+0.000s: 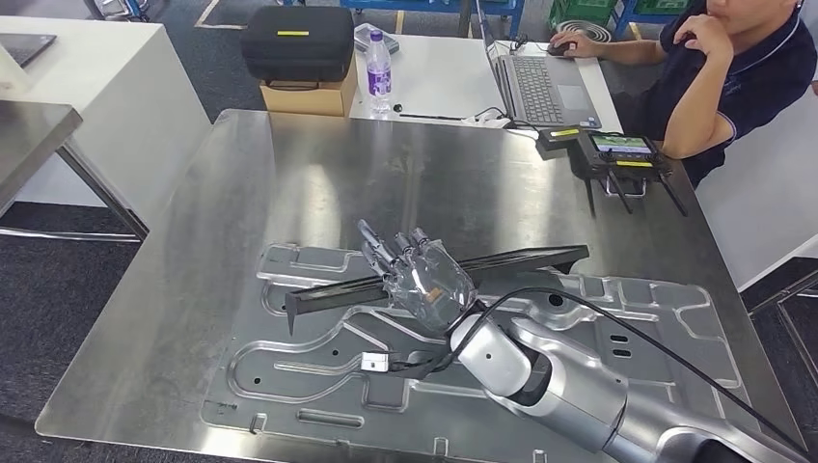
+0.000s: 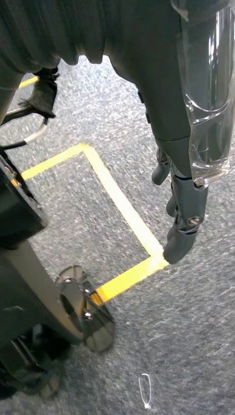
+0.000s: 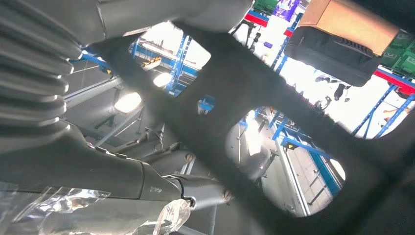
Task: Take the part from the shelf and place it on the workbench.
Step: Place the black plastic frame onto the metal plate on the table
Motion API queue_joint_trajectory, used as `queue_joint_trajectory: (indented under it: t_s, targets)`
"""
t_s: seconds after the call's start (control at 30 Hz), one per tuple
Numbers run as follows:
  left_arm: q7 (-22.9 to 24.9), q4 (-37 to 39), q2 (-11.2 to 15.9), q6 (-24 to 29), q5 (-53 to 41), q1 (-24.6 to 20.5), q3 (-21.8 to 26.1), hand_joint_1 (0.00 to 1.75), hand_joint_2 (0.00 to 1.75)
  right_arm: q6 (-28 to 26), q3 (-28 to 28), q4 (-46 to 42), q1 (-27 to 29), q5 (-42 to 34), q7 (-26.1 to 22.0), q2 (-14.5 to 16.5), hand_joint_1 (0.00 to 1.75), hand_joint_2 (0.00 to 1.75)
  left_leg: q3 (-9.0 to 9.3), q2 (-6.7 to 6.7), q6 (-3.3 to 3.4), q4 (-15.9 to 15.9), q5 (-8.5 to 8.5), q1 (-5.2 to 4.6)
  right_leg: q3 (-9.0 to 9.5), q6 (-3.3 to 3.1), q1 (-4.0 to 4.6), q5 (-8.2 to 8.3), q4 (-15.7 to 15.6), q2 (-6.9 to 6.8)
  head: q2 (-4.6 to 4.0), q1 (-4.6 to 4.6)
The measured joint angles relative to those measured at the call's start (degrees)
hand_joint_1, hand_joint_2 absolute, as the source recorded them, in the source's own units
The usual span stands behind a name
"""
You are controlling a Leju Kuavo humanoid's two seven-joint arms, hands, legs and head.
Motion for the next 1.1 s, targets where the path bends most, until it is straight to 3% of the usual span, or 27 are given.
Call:
queue_joint_trajectory:
  t_s: [0.07,0.17,0.3,0.37,0.77,0.9,1.1]
  targets:
    - [0.0,0.0,0.0,0.3,0.2,0.0,0.0,0.00,1.75,0.0,0.0,0.0,0.0,0.0,0.1,0.0,0.00,0.00,0.04,-0.13,0.20,0.0,-0.07,-0.12,0.21,-0.60,-0.03,0.21,-0.3,-0.06,0.00,0.02]
    - [0.1,0.0,0.1,0.3,0.5,0.0,0.0,0.00,1.75,0.0,-0.1,0.0,-0.1,0.0,0.1,0.0,0.00,0.00,0.06,-0.22,0.57,0.0,-0.17,-0.23,0.48,-0.35,-0.05,0.32,-0.8,-0.12,0.00,0.03]
    - [0.2,0.0,0.1,0.3,0.5,0.0,0.0,0.00,1.75,0.0,-0.1,0.0,-0.1,0.0,0.2,0.0,0.00,0.00,0.06,-0.21,0.79,0.0,-0.21,-0.34,0.58,1.32,-0.24,0.42,-1.0,-0.12,-0.01,0.03]
    - [0.3,0.0,0.1,0.2,0.5,0.0,0.0,0.00,1.75,0.0,-0.1,-0.1,-0.1,0.0,0.2,0.0,0.00,0.00,0.06,-0.20,0.80,0.0,-0.21,-0.35,0.58,1.66,-0.28,0.43,-1.0,-0.13,-0.01,0.03]
    - [0.4,0.0,0.3,-0.4,0.7,0.1,0.0,0.00,1.75,0.0,-0.7,-0.1,-0.1,-0.2,1.6,-0.1,0.00,0.00,0.19,-0.14,0.72,0.0,-0.16,0.10,0.58,1.66,-0.02,0.44,-1.0,-0.13,-0.02,0.03]
    - [0.4,0.0,0.4,-0.4,0.7,0.3,0.0,0.00,0.00,-0.1,-2.1,-0.6,-0.3,-0.2,2.6,-0.7,0.00,0.00,0.21,-0.13,0.71,0.0,-0.15,0.13,0.60,1.65,0.02,0.43,-1.0,-0.12,-0.01,0.03]
    - [0.2,0.0,0.6,-0.6,0.6,0.7,0.0,0.00,0.00,-0.1,-4.6,-2.0,-0.6,-0.2,3.9,-2.0,0.00,0.00,0.24,-0.13,0.72,0.0,-0.15,0.13,0.65,1.64,0.02,0.43,-1.0,-0.12,-0.01,0.03]
